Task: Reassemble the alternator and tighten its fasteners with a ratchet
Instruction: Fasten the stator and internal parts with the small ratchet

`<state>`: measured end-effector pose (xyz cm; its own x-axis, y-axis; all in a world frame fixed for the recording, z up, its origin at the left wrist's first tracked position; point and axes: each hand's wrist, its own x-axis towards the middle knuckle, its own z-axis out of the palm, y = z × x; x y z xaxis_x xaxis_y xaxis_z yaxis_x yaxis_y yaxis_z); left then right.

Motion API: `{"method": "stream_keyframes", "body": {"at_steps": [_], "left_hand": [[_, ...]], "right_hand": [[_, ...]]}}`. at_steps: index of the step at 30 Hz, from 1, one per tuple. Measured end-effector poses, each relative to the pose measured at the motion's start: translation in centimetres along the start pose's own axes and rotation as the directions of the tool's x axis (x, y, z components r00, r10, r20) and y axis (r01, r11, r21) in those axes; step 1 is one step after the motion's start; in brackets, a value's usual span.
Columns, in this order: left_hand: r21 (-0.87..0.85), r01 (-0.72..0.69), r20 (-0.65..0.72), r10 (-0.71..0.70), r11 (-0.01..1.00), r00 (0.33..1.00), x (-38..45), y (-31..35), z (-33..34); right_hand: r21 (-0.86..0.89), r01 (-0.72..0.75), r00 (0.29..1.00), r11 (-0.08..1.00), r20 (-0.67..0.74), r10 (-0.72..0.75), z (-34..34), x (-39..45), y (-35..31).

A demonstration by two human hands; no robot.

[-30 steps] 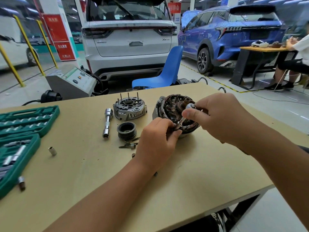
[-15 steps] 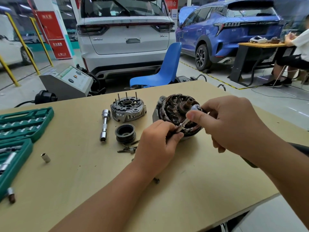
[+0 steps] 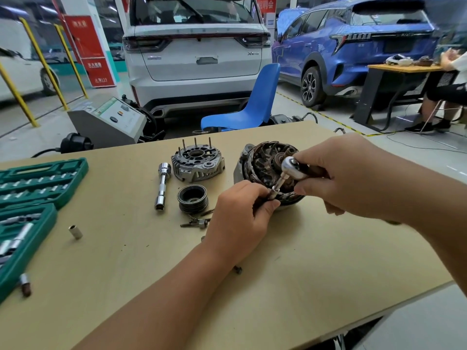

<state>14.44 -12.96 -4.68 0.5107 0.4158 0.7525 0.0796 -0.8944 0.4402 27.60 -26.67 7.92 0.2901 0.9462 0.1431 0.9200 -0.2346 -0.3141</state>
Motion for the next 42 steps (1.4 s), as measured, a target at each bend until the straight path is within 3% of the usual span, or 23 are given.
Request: {"method": "stream_keyframes", "body": {"at_steps": [4,8,12,15,21,26,29,31,34,36,39,41,42], "left_hand": [[-0.009,0.011,-0.004,-0.011,1.0,1.0,0.1,0.1,0.1],[-0.031,0.027,-0.005,-0.027,0.999,1.0,0.1,0.1,-0.1],[-0.065,0.03,0.006,-0.029,0.997,1.0,0.2,0.0,-0.3],[-0.069,0.032,-0.005,-0.032,0.997,0.999,0.1,-0.1,-0.4],[-0.097,-0.052,-0.091,0.043,0.994,0.995,1.8,1.7,-0.3],[-0.069,-0.095,-0.003,0.095,0.993,0.996,2.8,1.9,-0.6],[-0.042,-0.128,0.04,0.13,0.991,0.991,2.6,2.0,-0.7],[-0.014,-0.119,0.01,0.119,0.993,0.993,2.5,2.2,-0.5],[0.005,-0.092,-0.029,0.092,0.996,0.995,2.5,2.4,-0.4],[-0.004,-0.098,-0.016,0.098,0.995,0.995,2.3,2.5,-0.5],[-0.022,-0.105,0.012,0.105,0.994,0.994,2.1,2.7,-0.5],[-0.014,-0.075,-0.02,0.074,0.997,0.997,2.1,2.7,-0.5],[-0.02,-0.053,-0.035,0.053,0.998,0.998,2.1,2.7,-0.5]], "right_hand": [[0.197,-0.175,0.985,0.965,0.029,0.173,0.7,0.1,0.4],[0.33,-0.131,0.985,0.935,-0.062,0.16,1.5,-0.5,0.5],[0.118,0.097,0.966,0.988,-0.25,-0.065,1.9,-1.1,0.6],[-0.094,0.199,0.952,0.976,-0.216,-0.215,1.4,-1.0,0.5],[0.056,-0.039,0.998,0.998,-0.056,0.042,0.9,-0.6,-0.8],[-0.17,0.049,0.99,0.984,-0.119,-0.07,0.2,0.2,-0.5],[-0.307,0.03,0.97,0.951,-0.222,-0.102,0.6,0.2,0.1],[-0.269,-0.017,0.962,0.963,-0.266,-0.058,1.2,-0.1,0.0],[-0.036,-0.002,0.985,0.999,-0.173,-0.005,1.8,-0.5,-0.4],[-0.089,0.015,0.989,0.996,-0.148,-0.028,1.5,-0.4,-0.3],[-0.266,-0.077,0.959,0.961,-0.285,-0.002,0.7,-0.2,0.1],[-0.183,-0.086,0.964,0.979,-0.263,0.036,0.8,-0.5,-0.1],[-0.05,-0.07,0.981,0.996,-0.184,0.06,1.0,-0.7,-0.7]]}}
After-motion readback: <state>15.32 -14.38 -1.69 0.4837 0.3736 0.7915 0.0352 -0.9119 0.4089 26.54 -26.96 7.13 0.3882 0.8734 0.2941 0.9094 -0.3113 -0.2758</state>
